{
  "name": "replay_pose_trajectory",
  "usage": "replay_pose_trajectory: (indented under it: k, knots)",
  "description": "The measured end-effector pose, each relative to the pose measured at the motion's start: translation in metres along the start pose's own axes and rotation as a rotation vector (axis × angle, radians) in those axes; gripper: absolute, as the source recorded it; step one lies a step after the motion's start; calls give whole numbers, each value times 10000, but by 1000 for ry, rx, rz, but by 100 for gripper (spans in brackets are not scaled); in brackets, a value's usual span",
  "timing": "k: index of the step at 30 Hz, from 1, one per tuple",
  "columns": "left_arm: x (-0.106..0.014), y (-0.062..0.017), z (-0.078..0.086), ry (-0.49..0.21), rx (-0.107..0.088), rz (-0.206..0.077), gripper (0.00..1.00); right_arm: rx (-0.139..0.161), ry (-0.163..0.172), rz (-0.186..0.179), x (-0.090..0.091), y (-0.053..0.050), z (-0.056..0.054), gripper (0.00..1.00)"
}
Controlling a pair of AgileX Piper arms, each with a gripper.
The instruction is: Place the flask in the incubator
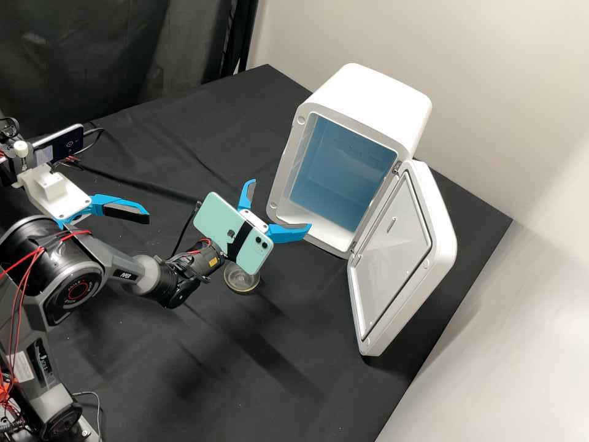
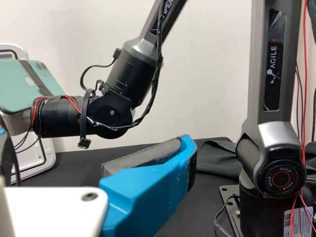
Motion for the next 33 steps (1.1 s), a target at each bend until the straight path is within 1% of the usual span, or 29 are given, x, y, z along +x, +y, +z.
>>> replay_pose_trajectory:
  k: [12,14,15,17,19,20,21,26,29,33]
  knots:
    - [2,-6,-1,0,0,-2,100,0,0,0,0,0,0,100]
    - [-11,-23,-14,2,-7,-5,100,0,0,0,0,0,0,100]
    - [-17,-42,-28,1,-15,-9,100,0,0,0,0,0,0,100]
    - [-37,-89,-94,-6,-44,-25,100,0,0,0,0,0,0,100]
    - [-67,-130,-179,6,-81,-42,100,0,0,0,0,0,0,100]
    - [-82,-150,-220,16,-94,-47,100,0,0,0,0,0,0,100]
    - [-88,-158,-251,25,-101,-49,100,0,0,0,0,0,0,100]
    - [-112,-193,-390,71,-104,-57,100,0,0,0,0,0,0,100]
    - [-134,-234,-449,90,-104,-72,100,0,0,0,0,0,0,100]
    - [-182,-244,-565,126,-102,-78,100,0,0,0,0,0,0,100]
